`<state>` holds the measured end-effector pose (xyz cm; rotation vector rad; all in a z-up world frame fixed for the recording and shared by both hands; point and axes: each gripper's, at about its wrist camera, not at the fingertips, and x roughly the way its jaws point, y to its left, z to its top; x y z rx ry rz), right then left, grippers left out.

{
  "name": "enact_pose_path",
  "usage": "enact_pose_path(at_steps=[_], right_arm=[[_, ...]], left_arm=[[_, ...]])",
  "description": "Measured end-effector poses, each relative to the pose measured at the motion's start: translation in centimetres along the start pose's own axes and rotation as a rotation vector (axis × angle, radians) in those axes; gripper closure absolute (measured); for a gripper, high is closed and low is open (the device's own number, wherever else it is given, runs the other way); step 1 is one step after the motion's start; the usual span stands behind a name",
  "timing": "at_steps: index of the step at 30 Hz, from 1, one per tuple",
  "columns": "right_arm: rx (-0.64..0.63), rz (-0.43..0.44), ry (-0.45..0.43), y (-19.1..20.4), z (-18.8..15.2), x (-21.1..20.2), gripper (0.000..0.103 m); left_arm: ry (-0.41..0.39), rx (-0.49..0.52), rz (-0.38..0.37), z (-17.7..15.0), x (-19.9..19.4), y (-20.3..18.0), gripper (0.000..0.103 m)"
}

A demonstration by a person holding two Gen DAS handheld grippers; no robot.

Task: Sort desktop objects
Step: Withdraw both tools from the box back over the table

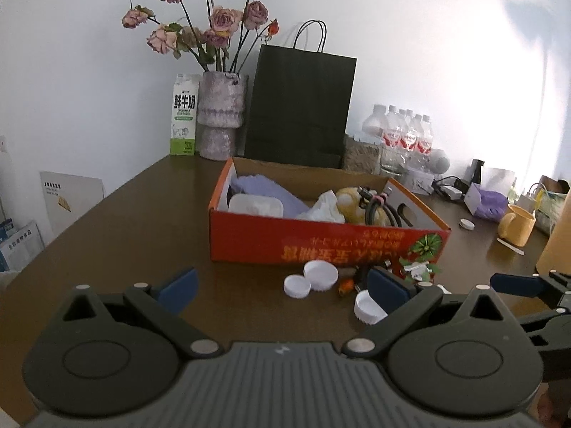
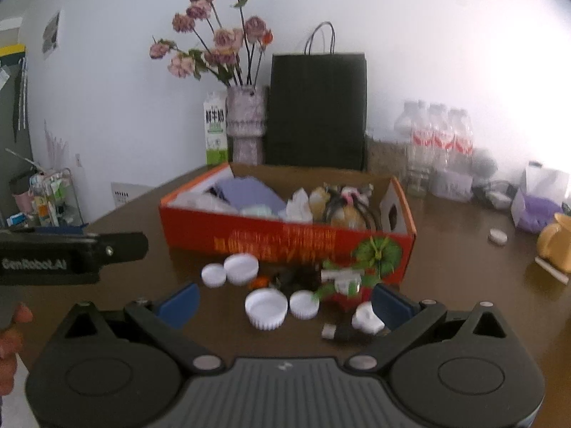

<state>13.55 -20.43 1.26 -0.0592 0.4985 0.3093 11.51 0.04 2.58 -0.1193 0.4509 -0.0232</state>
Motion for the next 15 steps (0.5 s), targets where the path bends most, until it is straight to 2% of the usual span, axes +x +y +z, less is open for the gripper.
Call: enact_pose_path(at_steps=[15], right_arm=[[0.034,-0.031,0.057,-1.7,-2.2,0.8,0.0]], left_arm=[[0.034,0.008,0.008,-1.4,0.9,-0.3,0.0]])
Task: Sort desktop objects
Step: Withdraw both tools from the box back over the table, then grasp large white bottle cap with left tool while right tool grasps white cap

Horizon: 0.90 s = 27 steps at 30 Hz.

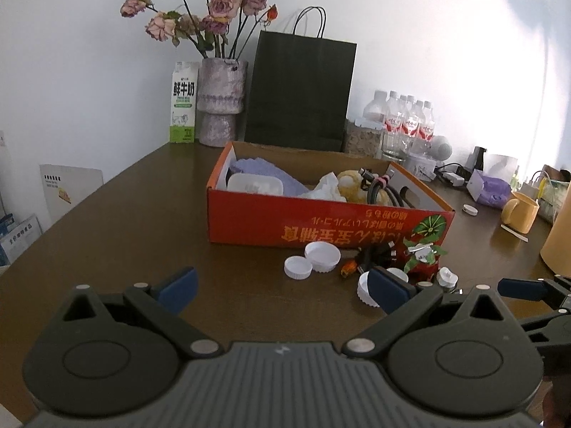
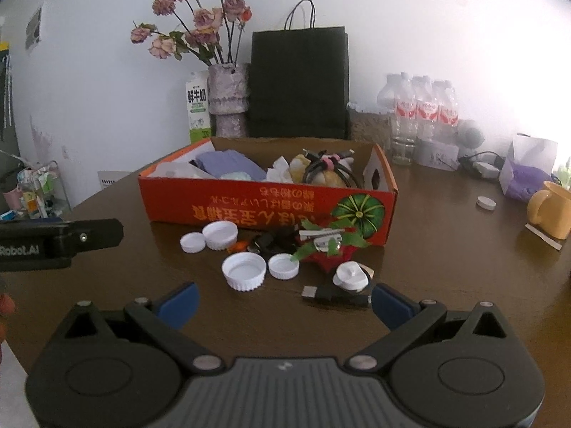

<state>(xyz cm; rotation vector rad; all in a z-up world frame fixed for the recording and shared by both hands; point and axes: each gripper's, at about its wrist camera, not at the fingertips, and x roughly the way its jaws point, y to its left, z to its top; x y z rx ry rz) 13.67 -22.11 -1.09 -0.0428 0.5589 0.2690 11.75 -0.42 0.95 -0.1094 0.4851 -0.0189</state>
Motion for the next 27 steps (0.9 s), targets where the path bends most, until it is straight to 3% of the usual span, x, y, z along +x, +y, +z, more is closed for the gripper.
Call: enact_pose_path(at_steps=[8,21,27], right_arm=[[0.021,0.007,0.041,-1.2,-0.6,1.1,0.0],[0.037,-0.058,0.07,-4.1,-1.0,2.9,0.0],[0.037,-0.054,0.069,-5.3,-0.5,4.0,0.012]], left_arm=[[0.033,0.008,0.012,-0.6,1.4,-0.2,0.0],[0.084,0.035,0.006,-0.6,4.2,-1.0,0.0],[0.112,0.061,-0.035,-0.7,5.8,-2.5,0.0]])
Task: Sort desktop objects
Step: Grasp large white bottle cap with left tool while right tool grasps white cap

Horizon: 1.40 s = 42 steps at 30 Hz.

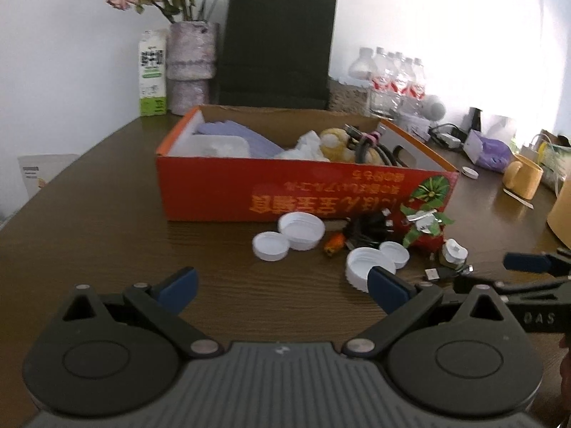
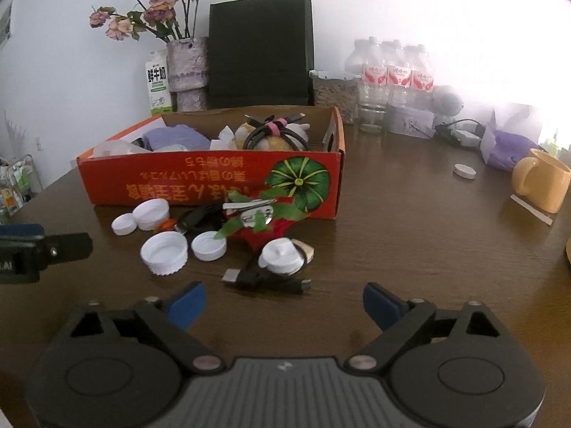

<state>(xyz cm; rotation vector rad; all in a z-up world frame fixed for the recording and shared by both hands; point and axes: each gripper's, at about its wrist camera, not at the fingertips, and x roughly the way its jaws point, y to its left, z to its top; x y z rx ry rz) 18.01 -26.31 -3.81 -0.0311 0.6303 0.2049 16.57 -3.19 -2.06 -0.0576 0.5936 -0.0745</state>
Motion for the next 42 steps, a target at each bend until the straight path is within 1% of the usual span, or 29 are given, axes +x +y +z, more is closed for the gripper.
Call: enact_pose_path(at_steps=[2,3,5,6,8,12,13,14,18,20,21,22,23,24,26,28,29,33,42], right_arm=[[-0.013,0.007,-0.01,-0.2,0.4,0.1,0.023],[-0.021,0.012,-0.015,-0.3,0.6,0.2,0.025],[-0.046,0.017,-0.023,-0.3,1.0,0.4,0.033],[-0.06,0.02,-0.024,-0.2,1.2,0.6,0.035],[-0.079,0.032,-0.022,-0.2,1.5,1.0,0.044],[-0.097,0.053,-0.017,-0.3,2.0,1.7,0.05],[-0.098,0.059,-0.016,-0.3,2.1,1.8,0.055],[-0.096,0.066,-0.016,-0.3,2.1,1.9,0.059],[-0.101,0.085,-0.009,-0.3,2.1,2.3,0.062],[-0.102,0.096,-0.009,-0.4,2.1,2.5,0.068],[-0.106,0.099,-0.009,-0.3,2.1,2.6,0.069],[-0.114,0.099,-0.013,-0.3,2.1,2.6,0.07],[-0.119,0.1,-0.014,-0.2,2.1,2.6,0.073],[-0.122,0.1,-0.016,-0.2,2.1,2.7,0.073],[-0.128,0.098,-0.018,-0.1,2.1,2.8,0.075],[-0.131,0.097,-0.021,-0.1,2.0,2.8,0.076],[-0.132,0.098,-0.022,-0.1,2.0,2.8,0.077],[-0.132,0.104,-0.024,-0.1,2.0,2.7,0.078],[-0.125,0.1,-0.059,0.0,2.4,1.4,0.078]], left_arm=[[0.007,0.018,-0.008,0.1,0.6,-0.6,0.0],[0.009,0.028,-0.013,0.1,0.8,-0.9,0.0],[0.014,0.054,-0.031,0.2,1.3,-1.6,0.0],[0.016,0.067,-0.037,0.2,1.4,-1.9,0.001],[0.022,0.094,-0.051,0.3,1.9,-2.6,0.002],[0.036,0.132,-0.07,0.4,2.8,-3.7,0.007],[0.043,0.139,-0.071,0.4,3.2,-4.0,0.009],[0.048,0.145,-0.07,0.4,3.5,-4.2,0.013],[0.067,0.155,-0.086,0.4,4.6,-4.8,0.02],[0.07,0.162,-0.093,0.3,4.8,-5.1,0.023],[0.07,0.165,-0.093,0.3,4.9,-5.2,0.027],[0.072,0.165,-0.096,0.3,5.1,-5.3,0.028],[0.076,0.16,-0.1,0.3,5.2,-5.3,0.032],[0.081,0.157,-0.105,0.3,5.4,-5.3,0.038],[0.077,0.159,-0.109,0.4,5.6,-5.4,0.04],[0.074,0.162,-0.125,0.4,5.6,-5.4,0.051],[0.072,0.163,-0.125,0.4,5.6,-5.4,0.061],[0.07,0.163,-0.138,0.4,5.4,-5.5,0.062],[0.02,0.14,-0.138,1.2,3.7,-4.8,0.062]])
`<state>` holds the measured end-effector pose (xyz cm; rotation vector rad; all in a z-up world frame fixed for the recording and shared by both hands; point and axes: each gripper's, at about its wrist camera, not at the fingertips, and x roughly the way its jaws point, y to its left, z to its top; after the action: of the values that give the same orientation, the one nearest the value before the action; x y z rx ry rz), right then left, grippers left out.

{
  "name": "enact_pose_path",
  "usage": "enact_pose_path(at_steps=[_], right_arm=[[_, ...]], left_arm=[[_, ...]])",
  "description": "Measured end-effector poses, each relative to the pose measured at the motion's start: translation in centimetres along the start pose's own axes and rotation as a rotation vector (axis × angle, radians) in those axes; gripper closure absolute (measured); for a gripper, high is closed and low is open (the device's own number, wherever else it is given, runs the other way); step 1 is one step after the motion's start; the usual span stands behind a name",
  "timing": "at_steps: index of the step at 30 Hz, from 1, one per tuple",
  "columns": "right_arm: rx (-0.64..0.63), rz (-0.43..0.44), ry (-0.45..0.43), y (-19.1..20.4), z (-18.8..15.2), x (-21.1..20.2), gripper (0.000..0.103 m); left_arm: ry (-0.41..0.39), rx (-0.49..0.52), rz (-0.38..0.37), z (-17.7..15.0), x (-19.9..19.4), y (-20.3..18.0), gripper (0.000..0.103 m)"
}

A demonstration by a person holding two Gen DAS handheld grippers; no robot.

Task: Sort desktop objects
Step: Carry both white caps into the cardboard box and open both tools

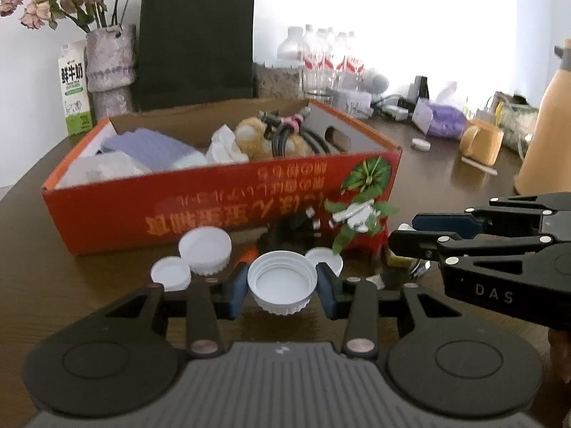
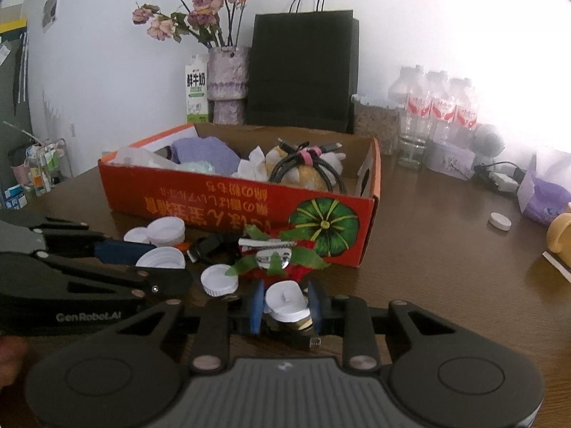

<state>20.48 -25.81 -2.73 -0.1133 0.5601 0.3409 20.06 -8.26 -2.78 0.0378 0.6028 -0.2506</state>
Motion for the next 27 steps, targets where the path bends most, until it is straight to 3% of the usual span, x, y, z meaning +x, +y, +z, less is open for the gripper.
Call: enact_pose_path(at_steps=[5,13,18,27], right_arm=[[0.003,-0.002,-0.056,0.3,1.5,-1.5,0.078],[-0.002,-0.002,-0.165,1.0,6.7,-2.0,0.078],[-0.006,0.006,-0.212,1.9,10.6,-0.3,0.078],[-0.001,0.023,-0.238,3.6,16.8,5.5,0.078]], left_arm=[[-0.086,-0.019,-0.012,2.0,-2.2,0.9,0.062],[-0.226,-0.048,0.02,6.6,-3.7,3.0,0.062],[-0.267,-0.079,0.032,9.0,-3.1,5.0,0.062],[-0.291,-0.129,0.119,13.6,0.7,9.7,0.062]])
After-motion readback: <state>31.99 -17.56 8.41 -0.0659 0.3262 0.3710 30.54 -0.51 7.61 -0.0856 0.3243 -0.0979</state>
